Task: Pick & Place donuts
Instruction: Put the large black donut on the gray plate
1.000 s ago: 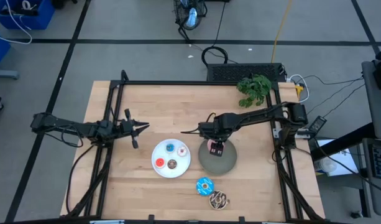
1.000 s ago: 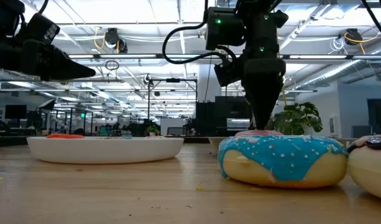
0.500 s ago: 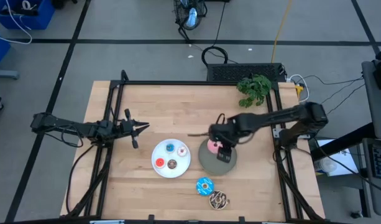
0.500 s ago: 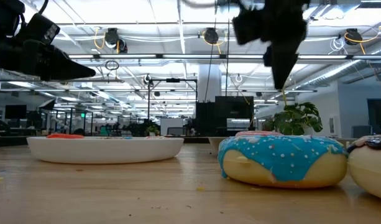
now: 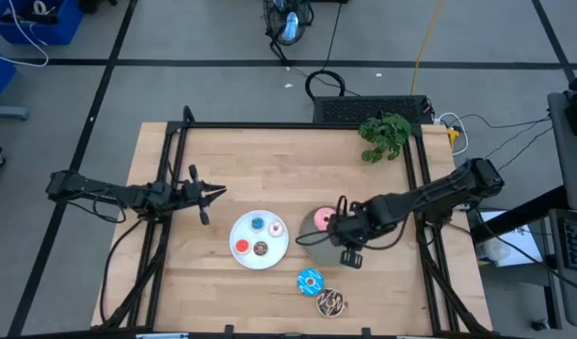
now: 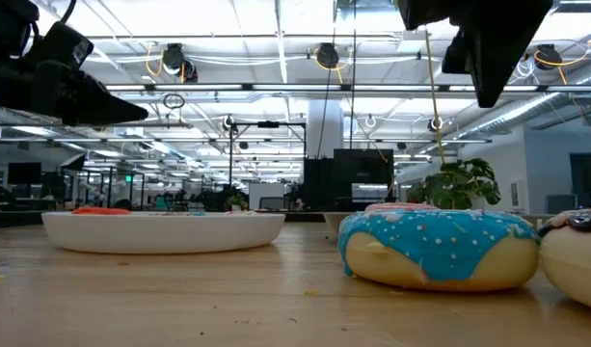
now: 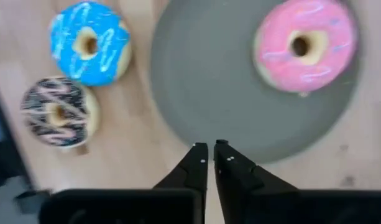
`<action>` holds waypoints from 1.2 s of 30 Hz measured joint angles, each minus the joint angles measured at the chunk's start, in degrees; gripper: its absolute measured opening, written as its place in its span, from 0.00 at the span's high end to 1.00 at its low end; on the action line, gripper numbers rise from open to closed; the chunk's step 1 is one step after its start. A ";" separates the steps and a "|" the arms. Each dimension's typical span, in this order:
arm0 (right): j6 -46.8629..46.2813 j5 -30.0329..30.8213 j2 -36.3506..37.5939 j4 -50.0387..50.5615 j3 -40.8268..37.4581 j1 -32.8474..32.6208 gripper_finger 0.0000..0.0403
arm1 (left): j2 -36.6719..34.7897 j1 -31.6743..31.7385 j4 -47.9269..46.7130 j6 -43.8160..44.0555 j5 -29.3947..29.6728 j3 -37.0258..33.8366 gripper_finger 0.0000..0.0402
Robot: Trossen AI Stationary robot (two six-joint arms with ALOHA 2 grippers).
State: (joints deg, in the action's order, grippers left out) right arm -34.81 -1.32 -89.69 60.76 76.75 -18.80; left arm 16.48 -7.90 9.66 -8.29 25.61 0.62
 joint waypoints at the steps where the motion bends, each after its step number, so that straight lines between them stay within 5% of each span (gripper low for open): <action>1: 0.13 1.27 0.03 -0.16 0.00 -0.39 0.95 | -0.01 0.00 -0.39 0.00 0.00 0.00 0.90; 9: 5.22 3.88 -0.02 -6.94 0.00 -2.45 0.97 | 0.01 0.00 -2.00 -0.39 -0.01 0.00 0.90; 13: 7.13 13.05 -0.02 -11.13 0.00 -3.77 1.00 | 0.01 0.00 -2.88 -0.21 0.00 0.00 0.90; 21: 5.41 13.25 -2.74 -18.77 3.34 -10.05 1.00 | 0.01 0.00 -4.12 1.05 -0.02 0.00 0.90; 36: -0.51 3.93 -24.36 0.24 27.45 -19.25 1.00 | 0.00 0.00 -4.48 0.25 0.42 -0.02 0.90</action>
State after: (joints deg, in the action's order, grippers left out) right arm -35.32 2.61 -114.05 61.01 104.20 -38.05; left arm 16.48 -7.90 5.18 -8.05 26.02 0.60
